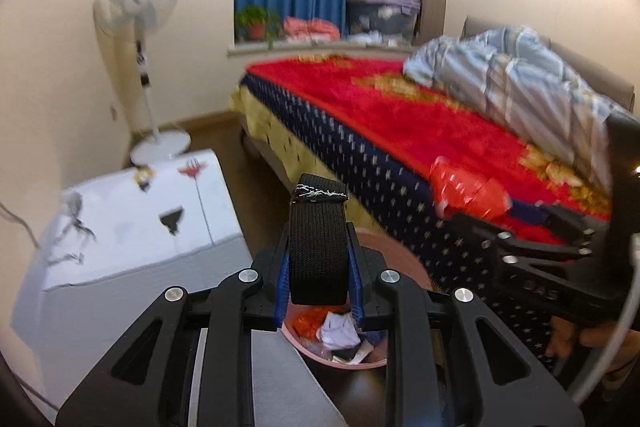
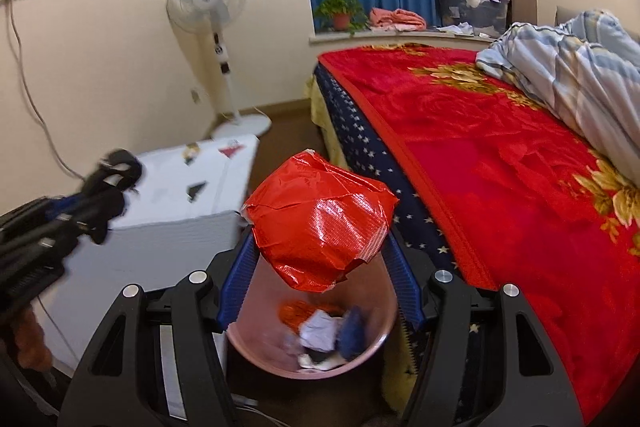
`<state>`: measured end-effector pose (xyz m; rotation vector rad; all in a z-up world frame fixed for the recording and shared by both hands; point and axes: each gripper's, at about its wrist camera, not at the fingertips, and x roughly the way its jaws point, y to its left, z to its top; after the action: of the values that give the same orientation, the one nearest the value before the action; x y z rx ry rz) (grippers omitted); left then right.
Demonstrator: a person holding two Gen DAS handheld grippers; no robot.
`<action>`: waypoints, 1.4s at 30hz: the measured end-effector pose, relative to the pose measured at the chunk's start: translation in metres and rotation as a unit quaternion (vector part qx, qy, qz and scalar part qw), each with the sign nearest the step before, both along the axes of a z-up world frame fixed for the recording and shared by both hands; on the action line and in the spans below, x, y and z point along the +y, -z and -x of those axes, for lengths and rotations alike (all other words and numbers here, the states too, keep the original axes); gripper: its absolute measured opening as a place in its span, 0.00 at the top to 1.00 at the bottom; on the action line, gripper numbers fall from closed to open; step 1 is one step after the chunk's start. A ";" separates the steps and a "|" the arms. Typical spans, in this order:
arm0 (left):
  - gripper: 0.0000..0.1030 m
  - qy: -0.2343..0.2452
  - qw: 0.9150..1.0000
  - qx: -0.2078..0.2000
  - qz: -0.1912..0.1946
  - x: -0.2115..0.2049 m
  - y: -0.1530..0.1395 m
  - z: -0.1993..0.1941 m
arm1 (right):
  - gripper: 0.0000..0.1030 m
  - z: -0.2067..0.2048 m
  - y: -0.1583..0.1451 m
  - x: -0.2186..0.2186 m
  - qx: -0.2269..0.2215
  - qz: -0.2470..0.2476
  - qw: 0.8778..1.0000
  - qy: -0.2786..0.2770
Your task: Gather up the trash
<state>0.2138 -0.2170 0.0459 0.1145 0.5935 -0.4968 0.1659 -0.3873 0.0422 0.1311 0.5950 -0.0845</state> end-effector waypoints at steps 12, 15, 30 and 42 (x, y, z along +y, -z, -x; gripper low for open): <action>0.57 -0.026 0.997 0.072 -0.028 -0.014 0.071 -0.067 | 0.32 -0.057 0.047 -0.002 0.098 0.026 0.995 0.010; 0.08 -0.063 0.995 0.071 -0.044 -0.007 0.078 -0.075 | 0.16 -0.063 0.055 0.002 0.114 0.047 0.992 0.018; 0.08 -0.106 0.990 0.011 -0.097 0.047 0.014 0.018 | 0.05 0.015 -0.015 0.023 -0.018 0.008 1.000 0.024; 0.08 -0.195 0.977 0.013 -0.085 0.167 -0.018 0.212 | 0.05 0.207 -0.024 0.123 -0.027 0.017 0.999 0.015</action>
<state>0.0022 -0.0501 0.0637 0.1509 0.6650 -0.0663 -0.0415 -0.2644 0.0662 0.1083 0.5366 -0.1191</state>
